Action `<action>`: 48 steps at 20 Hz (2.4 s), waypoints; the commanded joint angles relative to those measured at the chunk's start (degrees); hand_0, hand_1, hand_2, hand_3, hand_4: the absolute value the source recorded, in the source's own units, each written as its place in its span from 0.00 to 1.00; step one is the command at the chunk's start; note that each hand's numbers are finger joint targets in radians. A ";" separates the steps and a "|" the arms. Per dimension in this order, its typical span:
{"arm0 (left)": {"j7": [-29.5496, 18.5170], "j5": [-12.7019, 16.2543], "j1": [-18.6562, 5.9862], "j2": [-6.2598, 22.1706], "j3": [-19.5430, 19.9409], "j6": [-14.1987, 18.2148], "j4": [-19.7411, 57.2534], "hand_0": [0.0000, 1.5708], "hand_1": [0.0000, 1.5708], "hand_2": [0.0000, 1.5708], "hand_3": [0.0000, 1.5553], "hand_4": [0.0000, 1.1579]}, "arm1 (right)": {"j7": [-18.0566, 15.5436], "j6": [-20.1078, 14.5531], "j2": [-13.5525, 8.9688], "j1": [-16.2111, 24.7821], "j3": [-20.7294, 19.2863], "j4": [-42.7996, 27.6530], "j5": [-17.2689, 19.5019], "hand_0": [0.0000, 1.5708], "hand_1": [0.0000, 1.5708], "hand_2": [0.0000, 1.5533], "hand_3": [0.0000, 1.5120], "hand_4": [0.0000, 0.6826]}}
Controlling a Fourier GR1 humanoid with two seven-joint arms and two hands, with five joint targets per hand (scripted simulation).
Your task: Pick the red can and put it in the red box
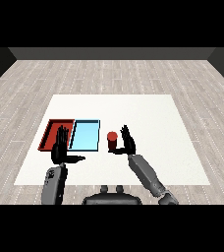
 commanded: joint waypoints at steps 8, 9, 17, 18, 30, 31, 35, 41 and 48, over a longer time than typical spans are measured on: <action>0.29 1.16 -0.71 0.13 0.46 -0.35 0.07 0.00 0.00 0.00 0.00 0.00 | -2.82 -1.60 0.00 -4.25 4.06 5.61 -6.33 0.00 0.00 0.00 0.00 0.00; -2.57 -0.67 -1.02 -0.85 -0.95 -0.17 2.55 0.00 0.00 0.00 0.00 0.00 | -2.42 -0.37 0.00 -7.60 2.63 9.84 -7.20 0.00 0.00 0.00 0.00 0.00; -0.41 1.63 3.45 2.26 0.96 -2.92 -3.96 0.00 0.00 0.00 0.00 0.00 | -3.29 -0.74 0.00 -9.16 4.90 12.69 -9.78 0.00 0.00 0.00 0.00 0.00; 0.72 1.96 2.05 0.13 0.10 -1.21 -3.52 0.00 0.00 0.00 0.00 0.00 | -4.63 -5.62 0.00 -11.74 9.74 13.85 -14.08 0.00 0.00 0.00 0.00 0.00; -0.97 -1.33 4.31 -1.74 -2.23 0.53 -3.92 0.00 0.00 0.00 0.00 0.00 | -6.23 0.38 0.00 -13.53 7.30 20.13 -15.27 0.00 0.00 0.00 0.00 0.00; 1.12 1.40 -0.56 0.91 0.70 -1.13 -1.51 0.00 0.00 0.00 0.00 0.00 | -6.83 -4.35 0.00 -14.41 12.15 17.17 -18.83 0.00 0.00 0.00 0.00 0.00; -0.08 2.11 -0.28 1.28 1.09 -2.53 0.07 0.00 0.00 0.00 0.00 0.00 | -10.80 -5.39 0.00 -13.25 19.77 18.21 -24.72 0.00 0.00 0.00 0.00 0.00; 1.90 1.90 -0.11 -0.46 0.25 -0.10 -2.95 0.00 0.00 0.00 0.00 0.00 | -7.27 -5.96 0.00 -20.43 19.47 22.09 -28.52 0.00 0.00 0.00 0.00 0.00; -3.08 1.02 -0.79 0.00 0.80 -1.45 1.81 0.00 0.00 0.00 0.00 0.00 | -4.49 -7.84 0.00 -19.30 19.17 20.43 -28.35 0.00 0.00 0.00 0.00 0.00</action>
